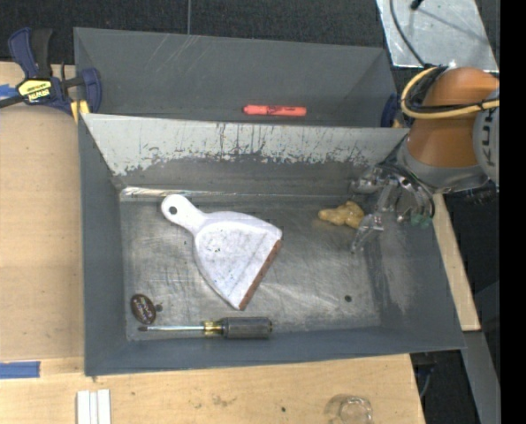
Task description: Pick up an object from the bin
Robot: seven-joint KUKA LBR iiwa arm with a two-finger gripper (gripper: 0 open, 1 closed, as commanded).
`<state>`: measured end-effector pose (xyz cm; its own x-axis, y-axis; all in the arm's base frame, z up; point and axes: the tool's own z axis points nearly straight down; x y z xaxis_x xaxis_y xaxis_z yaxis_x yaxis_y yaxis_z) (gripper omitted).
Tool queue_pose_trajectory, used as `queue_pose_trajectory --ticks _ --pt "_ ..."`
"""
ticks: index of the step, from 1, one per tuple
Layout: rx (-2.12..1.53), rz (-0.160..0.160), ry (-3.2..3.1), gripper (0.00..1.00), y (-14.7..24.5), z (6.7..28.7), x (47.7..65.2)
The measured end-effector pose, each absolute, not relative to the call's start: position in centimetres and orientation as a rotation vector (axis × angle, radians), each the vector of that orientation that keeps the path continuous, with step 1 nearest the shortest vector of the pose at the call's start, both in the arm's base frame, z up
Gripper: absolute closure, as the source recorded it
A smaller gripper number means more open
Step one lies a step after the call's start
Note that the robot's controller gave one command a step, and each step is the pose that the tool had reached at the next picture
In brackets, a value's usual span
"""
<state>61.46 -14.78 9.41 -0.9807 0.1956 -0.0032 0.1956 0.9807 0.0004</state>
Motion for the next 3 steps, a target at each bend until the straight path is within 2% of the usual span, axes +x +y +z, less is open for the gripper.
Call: queue_pose_trajectory --ticks 1,2,3 --pt "0.203 -0.003 3.127 0.00 -14.7 11.1 61.7" --pt "0.498 0.000 3.098 0.00 -14.7 8.7 61.4" --pt "0.395 -0.003 3.108 1.00 -14.4 7.5 61.7"
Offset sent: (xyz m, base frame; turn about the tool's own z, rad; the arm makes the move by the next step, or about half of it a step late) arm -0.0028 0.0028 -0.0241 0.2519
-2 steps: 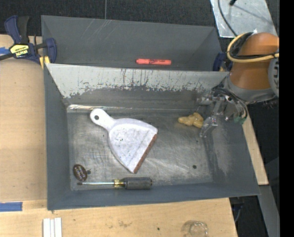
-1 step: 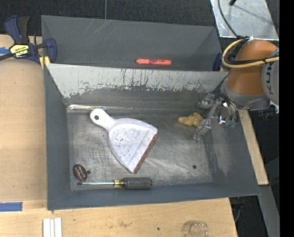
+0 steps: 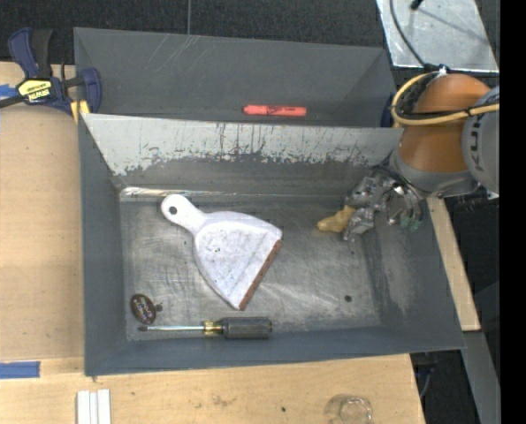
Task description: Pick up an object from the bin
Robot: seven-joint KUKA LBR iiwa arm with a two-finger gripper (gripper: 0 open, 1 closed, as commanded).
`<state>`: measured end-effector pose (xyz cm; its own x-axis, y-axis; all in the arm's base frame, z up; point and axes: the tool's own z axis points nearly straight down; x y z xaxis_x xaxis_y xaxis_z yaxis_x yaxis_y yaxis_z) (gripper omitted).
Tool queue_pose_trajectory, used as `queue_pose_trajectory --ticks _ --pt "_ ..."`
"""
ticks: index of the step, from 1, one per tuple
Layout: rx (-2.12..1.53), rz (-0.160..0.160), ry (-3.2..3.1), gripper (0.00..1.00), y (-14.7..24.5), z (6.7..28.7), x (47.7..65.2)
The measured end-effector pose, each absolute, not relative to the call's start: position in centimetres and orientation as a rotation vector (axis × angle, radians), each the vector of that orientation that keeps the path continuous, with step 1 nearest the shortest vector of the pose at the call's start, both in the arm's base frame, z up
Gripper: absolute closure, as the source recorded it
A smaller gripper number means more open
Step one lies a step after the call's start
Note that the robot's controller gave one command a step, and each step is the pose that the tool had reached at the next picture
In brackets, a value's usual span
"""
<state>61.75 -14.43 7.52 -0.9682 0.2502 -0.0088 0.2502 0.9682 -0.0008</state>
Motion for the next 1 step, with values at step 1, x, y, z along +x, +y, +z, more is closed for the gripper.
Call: queue_pose_trajectory --ticks 1 --pt "0.394 -0.003 3.108 1.00 -14.42 7.53 61.75"
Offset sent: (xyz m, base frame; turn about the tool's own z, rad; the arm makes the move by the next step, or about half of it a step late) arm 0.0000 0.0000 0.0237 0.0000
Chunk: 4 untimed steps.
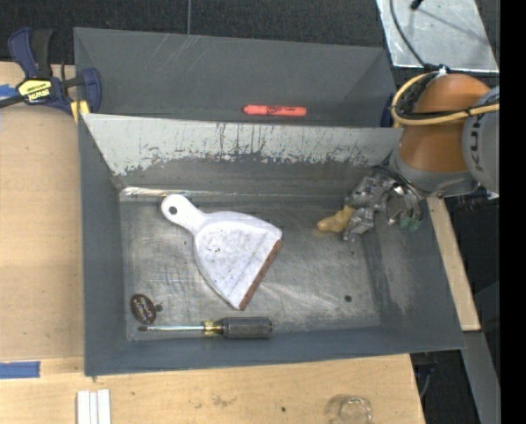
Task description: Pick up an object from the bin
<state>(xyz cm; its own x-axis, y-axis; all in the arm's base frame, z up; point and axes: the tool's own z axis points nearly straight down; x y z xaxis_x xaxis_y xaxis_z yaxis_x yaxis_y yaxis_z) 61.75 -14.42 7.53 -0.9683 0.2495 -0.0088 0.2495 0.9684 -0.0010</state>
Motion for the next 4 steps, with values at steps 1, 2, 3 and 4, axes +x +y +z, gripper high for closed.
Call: queue_pose_trajectory --ticks 1,2,3,4 --pt "0.394 -0.003 3.108 1.00 -14.4 7.7 61.7" --pt "0.394 -0.002 3.111 1.00 -14.4 8.4 61.7" --pt "0.393 -0.002 3.110 1.00 -14.4 8.9 61.7" --pt "0.393 -0.001 3.114 1.00 -14.4 9.5 61.6"
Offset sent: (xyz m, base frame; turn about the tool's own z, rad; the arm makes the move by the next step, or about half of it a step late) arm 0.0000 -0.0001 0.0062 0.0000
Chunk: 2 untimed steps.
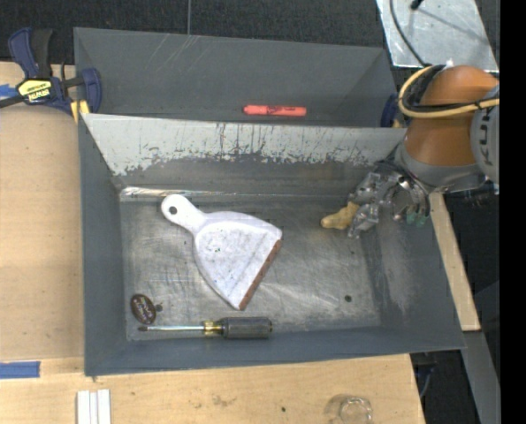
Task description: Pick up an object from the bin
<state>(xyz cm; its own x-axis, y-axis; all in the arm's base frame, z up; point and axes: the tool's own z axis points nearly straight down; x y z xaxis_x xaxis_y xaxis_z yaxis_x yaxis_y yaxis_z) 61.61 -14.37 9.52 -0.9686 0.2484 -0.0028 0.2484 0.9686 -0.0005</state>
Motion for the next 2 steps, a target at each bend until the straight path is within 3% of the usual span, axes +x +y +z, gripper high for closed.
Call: queue_pose_trajectory --ticks 2 --pt "0.392 -0.001 3.113 1.00 -14.40 11.65 61.70"
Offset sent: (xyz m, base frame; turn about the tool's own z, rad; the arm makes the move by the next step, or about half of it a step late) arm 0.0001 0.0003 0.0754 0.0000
